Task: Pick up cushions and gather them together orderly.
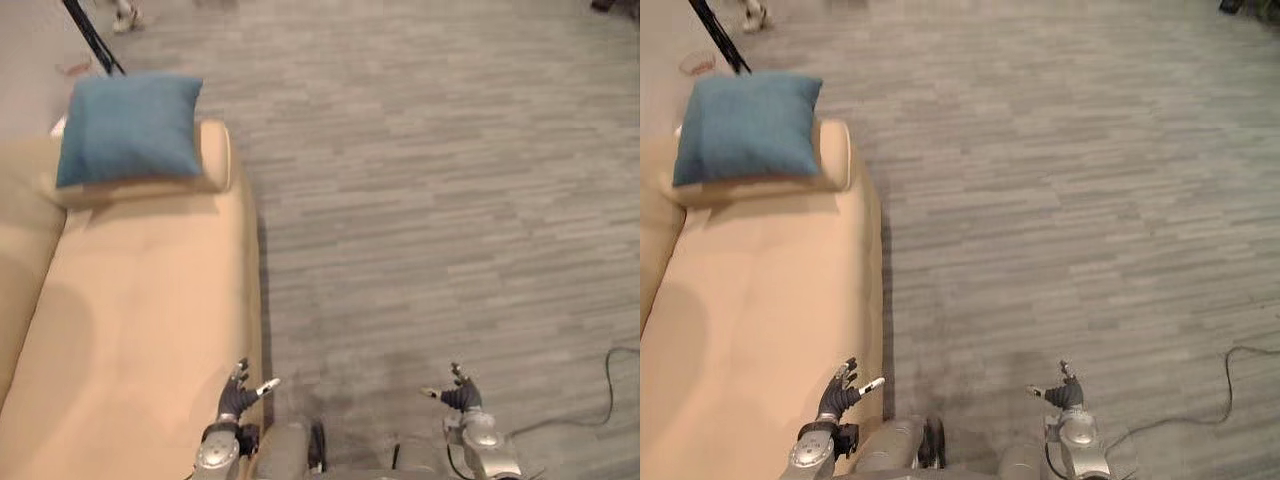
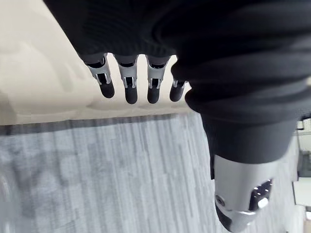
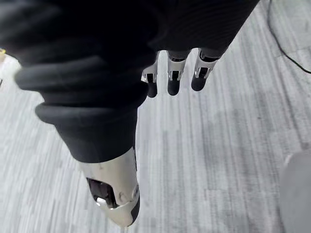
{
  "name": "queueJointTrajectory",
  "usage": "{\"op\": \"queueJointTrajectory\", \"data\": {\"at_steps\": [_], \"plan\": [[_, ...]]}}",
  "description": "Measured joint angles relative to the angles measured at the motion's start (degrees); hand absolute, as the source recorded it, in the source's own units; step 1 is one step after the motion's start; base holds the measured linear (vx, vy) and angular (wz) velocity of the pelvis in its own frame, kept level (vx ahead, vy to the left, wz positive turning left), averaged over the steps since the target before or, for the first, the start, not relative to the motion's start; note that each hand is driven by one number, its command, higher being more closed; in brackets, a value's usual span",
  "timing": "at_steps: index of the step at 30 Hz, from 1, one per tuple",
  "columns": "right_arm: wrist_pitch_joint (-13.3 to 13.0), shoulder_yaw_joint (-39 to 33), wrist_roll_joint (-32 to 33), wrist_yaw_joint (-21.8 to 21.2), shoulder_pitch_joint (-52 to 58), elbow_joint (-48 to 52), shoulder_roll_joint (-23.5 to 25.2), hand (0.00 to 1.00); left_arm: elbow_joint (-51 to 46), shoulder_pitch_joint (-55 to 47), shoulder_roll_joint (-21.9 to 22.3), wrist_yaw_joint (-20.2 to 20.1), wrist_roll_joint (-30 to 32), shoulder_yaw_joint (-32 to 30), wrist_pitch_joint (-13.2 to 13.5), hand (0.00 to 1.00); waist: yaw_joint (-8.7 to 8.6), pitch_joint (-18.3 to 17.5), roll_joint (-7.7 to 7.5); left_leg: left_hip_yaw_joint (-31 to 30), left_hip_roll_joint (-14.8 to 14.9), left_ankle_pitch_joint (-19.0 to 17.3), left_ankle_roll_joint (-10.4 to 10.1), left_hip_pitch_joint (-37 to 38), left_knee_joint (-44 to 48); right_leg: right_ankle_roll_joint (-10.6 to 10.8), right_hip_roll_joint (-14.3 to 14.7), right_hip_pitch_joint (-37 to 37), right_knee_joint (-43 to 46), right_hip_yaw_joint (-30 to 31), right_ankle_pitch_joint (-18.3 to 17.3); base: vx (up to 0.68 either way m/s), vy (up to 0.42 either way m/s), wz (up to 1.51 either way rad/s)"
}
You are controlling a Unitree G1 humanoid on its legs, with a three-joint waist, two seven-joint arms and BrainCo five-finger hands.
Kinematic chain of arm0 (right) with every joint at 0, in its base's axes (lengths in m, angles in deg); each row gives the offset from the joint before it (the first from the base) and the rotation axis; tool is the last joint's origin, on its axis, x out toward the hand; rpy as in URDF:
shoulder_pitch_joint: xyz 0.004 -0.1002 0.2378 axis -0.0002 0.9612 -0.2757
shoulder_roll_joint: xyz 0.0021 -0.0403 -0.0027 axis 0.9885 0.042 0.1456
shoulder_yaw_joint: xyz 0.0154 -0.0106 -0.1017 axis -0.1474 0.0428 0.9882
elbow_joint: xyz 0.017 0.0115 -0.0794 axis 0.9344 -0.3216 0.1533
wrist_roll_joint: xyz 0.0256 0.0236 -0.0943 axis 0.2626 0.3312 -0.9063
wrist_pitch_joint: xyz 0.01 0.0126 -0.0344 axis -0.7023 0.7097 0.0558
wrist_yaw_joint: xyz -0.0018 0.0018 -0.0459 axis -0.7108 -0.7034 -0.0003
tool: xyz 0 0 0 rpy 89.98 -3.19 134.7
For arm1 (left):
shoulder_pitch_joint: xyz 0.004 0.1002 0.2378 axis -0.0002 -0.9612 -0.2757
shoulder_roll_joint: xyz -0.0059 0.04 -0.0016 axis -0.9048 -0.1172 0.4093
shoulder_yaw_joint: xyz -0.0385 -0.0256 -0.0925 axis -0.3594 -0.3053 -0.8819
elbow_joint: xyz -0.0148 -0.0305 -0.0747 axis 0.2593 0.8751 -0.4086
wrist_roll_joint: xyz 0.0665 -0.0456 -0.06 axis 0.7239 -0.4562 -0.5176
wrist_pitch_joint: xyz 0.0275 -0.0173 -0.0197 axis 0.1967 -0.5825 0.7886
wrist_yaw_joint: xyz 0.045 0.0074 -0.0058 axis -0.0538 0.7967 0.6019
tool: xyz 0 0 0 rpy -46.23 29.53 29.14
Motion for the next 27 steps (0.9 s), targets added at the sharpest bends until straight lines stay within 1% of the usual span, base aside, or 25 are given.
{"op": "queueJointTrajectory", "data": {"at_steps": [1, 3, 4, 5, 6, 7, 8, 9, 10, 11, 12, 13, 15, 16, 17, 18, 19, 20, 21, 22, 23, 24, 25, 26, 27], "plan": [[0.0, -0.16, 0.0, -0.02, -0.56, 0.0, -0.01, 0.0, 0.04, 0.7, -0.57, 0.5, -0.07, -0.01, -0.01, 0.0, -0.18, 0.13, 0.24, -0.72, -0.04, 0.0, -0.01, 1.95, -2.15, -1.57, 0.15, -3.25, -2.95, -4.07, -0.93, 0.56, 0.036, 0.13], [0.05, -1.52, 0.04, -0.02, -1.58, -0.12, -0.52, 0.0, 0.59, 2.38, -1.16, 0.52, -0.07, 0.02, -0.05, 0.0, -1.39, 0.84, 1.23, -2.71, 0.36, 0.41, -0.7, 5.33, -4.88, -2.11, 1.54, -7.67, -15.14, -8.66, -0.58, 0.63, 0.006, 0.43], [0.26, -2.17, 0.12, -0.01, -1.66, -0.25, -1.89, 0.0, 1.86, 4.37, -0.84, 0.53, 0.01, -0.02, -0.1, 0.0, -2.42, 1.94, 2.6, -3.82, 1.56, 0.77, -2.39, 8.86, -6.54, -2.0, 4.42, -8.74, -29.43, -8.2, 4.22, 0.6, -0.032, 0.55], [0.39, -2.33, 0.17, -0.01, -1.62, -0.25, -2.19, 0.0, 1.85, 4.52, -0.66, 0.55, 0.02, -0.05, -0.09, 0.0, -2.83, 2.04, 2.76, -4.48, 1.66, 0.67, -3.27, 10.06, -7.07, -1.98, 5.34, -9.07, -34.52, -7.76, 6.77, 0.78, -0.079, 0.63], [0.79, -2.75, 0.2, 0.04, -1.39, -0.23, -2.32, 0.0, 1.97, 5.04, -0.51, 0.66, 0.05, -0.13, -0.09, 0.0, -2.94, 2.1, 2.29, -5.72, 1.69, -0.1, -5.83, 12.65, -7.54, -1.9, 6.65, -9.81, -43.5, -5.95, 12.62, 0.59, -0.1, 0.42], [0.97, -3.0, 0.21, 0.04, -1.26, -0.23, -2.28, 0.0, 1.98, 5.24, -0.6, 0.75, 0.06, -0.22, -0.08, 0.0, -2.88, 1.99, 1.74, -6.5, 1.68, -0.92, -7.28, 14.14, -7.59, -2.14, 7.28, -10.2, -46.86, -4.57, 15.29, 0.59, -0.128, 0.55], [1.21, -3.06, 0.23, 0.04, -0.94, -0.21, -2.2, 0.0, 2.04, 5.28, -1.08, 0.83, 0.07, -0.6, -0.08, 0.0, -3.01, 1.83, 0.87, -7.62, 1.74, -2.04, -9.19, 16.04, -7.3, -2.65, 7.49, -10.22, -49.34, -3.19, 17.04, 0.8, -0.236, 0.78], [1.56, -3.51, 0.25, 0.02, -0.16, -0.26, -2.71, 0.0, 2.8, 5.42, -0.47, 0.84, 0.1, -0.59, -0.1, 0.0, -3.65, 1.32, 1.46, -10.27, 3.41, -3.2, -10.69, 17.93, -4.77, -5.72, 7.9, -10.35, -45.34, -0.73, 26.28, 0.94, -0.292, 0.89], [1.71, -3.91, 0.27, 0.03, -0.53, -0.24, -3.17, 0.0, 2.91, 5.48, 0.75, 0.82, 0.1, -0.44, -0.09, 0.0, -3.83, 0.92, 3.77, -11.05, 6.04, -2.06, -12.46, 16.47, 0.42, -7.29, 9.29, -11.44, -39.18, -2.03, 24.44, 0.8, -0.248, 0.71], [1.77, -4.12, 0.33, 0.0, -1.03, -0.18, -3.16, 0.0, 2.85, 5.39, 1.21, 0.81, 0.09, -0.43, -0.04, 0.0, -3.85, 0.62, 4.85, -11.18, 7.79, -0.05, -13.41, 14.41, 4.85, -7.74, 10.12, -11.37, -36.93, -3.31, 22.46, 0.75, -0.257, 0.36], [1.81, -3.82, 0.53, -0.09, -2.09, 0.12, -2.68, 0.0, 3.03, 5.67, 1.55, 0.77, 0.07, -0.67, -0.06, 0.0, -3.4, 0.7, 5.02, -10.62, 9.96, 10.15, -12.57, 8.06, 17.93, -8.59, 11.02, -9.6, -34.6, -4.28, 18.2, 0.59, -0.218, 0.16], [1.77, -3.01, 0.82, -0.02, -2.27, 0.98, -2.75, 0.0, 3.03, 5.56, 1.95, 0.71, 0.07, -0.67, -0.05, 0.0, -2.32, 1.02, 5.27, -9.66, 12.81, 16.15, -12.4, 3.41, 28.01, -8.98, 12.2, -6.04, -35.92, -4.97, 16.47, 0.88, -0.302, 0.17], [1.76, -2.92, 1.5, 0.05, -3.41, 1.32, -2.27, 0.0, 3.1, 5.58, 2.02, 0.65, 0.03, -0.77, -0.1, 0.0, -1.58, 2.44, 4.73, -6.02, 16.71, 11.05, -7.44, -3.45, 41.62, -9.58, 13.78, 1.87, -39.65, -5.35, 15.07, 0.67, -0.163, 0.14], [1.34, -3.08, 2.22, 0.1, -3.66, 1.62, -2.22, 0.0, 2.88, 5.19, 2.1, 0.58, -0.05, -0.7, -0.14, 0.0, -0.7, 2.96, 3.32, -3.48, 15.56, 7.35, -6.43, -8.43, 42.73, -9.66, 13.18, 8.31, -43.75, -5.38, 14.89, 0.59, -0.091, 0.17], [1.1, -3.09, 2.62, 0.12, -3.63, 1.72, -2.21, 0.0, 2.62, 4.94, 2.09, 0.58, -0.05, -0.71, -0.12, 0.0, -0.43, 2.93, 2.97, -2.65, 14.8, 6.63, -6.22, -10.06, 41.41, -9.64, 12.73, 10.22, -45.1, -5.53, 14.89, 0.68, -0.073, 0.18], [0.68, -3.42, 2.68, 0.13, -3.65, 1.85, -2.72, 0.0, 1.84, 4.75, 2.05, 0.57, -0.07, -0.77, -0.1, 0.0, 0.45, 3.22, 1.96, -0.44, 12.88, 5.43, -5.79, -14.43, 34.41, -8.69, 11.67, 13.85, -47.98, -5.89, 14.27, 0.52, -0.003, 0.17], [0.54, -3.61, 2.71, 0.18, -3.79, 1.85, -3.22, 0.0, 1.22, 4.63, 1.91, 0.57, -0.08, -0.91, -0.07, 0.0, 0.83, 3.37, 1.63, 0.91, 11.29, 5.45, -5.75, -17.89, 26.88, -6.03, 10.6, 16.3, -49.78, -6.6, 12.41, 0.51, 0.026, 0.17], [0.53, -3.67, 2.78, 0.23, -3.8, 1.81, -3.71, 0.0, 1.22, 4.52, 2.08, 0.57, -0.08, -1.04, -0.09, 0.0, 1.03, 3.39, 2.19, 1.63, 10.88, 5.68, -6.09, -19.06, 21.62, -4.74, 10.4, 17.32, -50.26, -7.19, 11.53, 0.39, 0.061, 0.21], [0.54, -3.64, 2.98, 0.27, -3.67, 1.44, -4.59, 0.0, 1.09, 4.07, 2.52, 0.53, -0.08, -1.14, -0.12, 0.0, 0.93, 3.34, 3.45, 2.86, 10.4, 7.42, -8.01, -19.48, 11.49, -3.54, 10.47, 18.78, -50.55, -8.14, 10.38, 0.51, 0.172, 0.24], [0.82, -4.47, 3.04, 0.3, -3.08, 1.02, -4.9, 0.0, 1.09, 2.94, 3.13, 0.52, -0.08, -1.77, -0.16, 0.0, 1.4, 3.14, 5.32, 7.15, 10.3, 18.5, -2.74, -18.18, -0.35, -1.29, 11.65, 22.2, -50.56, -8.75, 7.91, 0.54, 0.183, 0.3], [1.15, -4.5, 3.04, 0.39, -3.15, 0.16, -3.85, 0.0, 1.22, 2.91, 2.99, 0.54, -0.05, -2.21, -0.44, 0.0, 1.55, 3.03, 4.35, 8.31, 9.04, 17.94, -1.17, -17.01, -0.45, -1.22, 10.38, 23.41, -50.56, -8.58, 7.32, 0.67, 0.227, 0.6], [1.36, -4.12, 3.03, 0.23, -2.89, -0.32, -2.78, 0.0, 0.52, 2.47, 2.66, 0.52, -0.05, -3.58, -0.57, 0.0, 1.42, 1.87, 1.84, 12.25, 7.42, 15.51, -0.4, -17.46, 0.0, -0.95, 8.44, 23.74, -50.51, -9.95, 7.06, 0.56, 0.172, 0.66], [1.36, -4.14, 3.03, 0.25, -3.01, -0.35, -2.72, 0.0, 0.18, 2.55, 2.93, 0.51, -0.04, -4.01, -0.63, 0.0, 1.54, 1.74, 1.57, 12.95, 7.86, 13.61, 0.74, -17.92, 1.67, -0.2, 8.17, 23.98, -50.09, -10.44, 6.54, 0.64, 0.219, 0.66], [1.36, -4.1, 2.88, 0.18, -3.74, -0.83, -2.76, 0.0, -0.03, 2.42, 3.44, 0.48, -0.04, -4.76, -0.88, 0.0, 2.37, 1.87, 0.8, 12.55, 7.9, 9.73, 2.63, -18.94, 6.47, 2.28, 6.63, 23.93, -46.55, -10.45, 4.95, 0.52, 0.199, 0.38], [1.36, -4.13, 2.57, 0.19, -4.4, -1.07, -2.8, 0.0, 0.12, 1.87, 3.93, 0.44, -0.04, -5.08, -1.29, 0.0, 2.55, 1.79, 0.63, 12.3, 7.36, 7.45, 3.14, -18.39, 8.35, 3.93, 5.09, 23.66, -42.23, -10.18, 3.9, 0.61, 0.309, 0.39]]}}
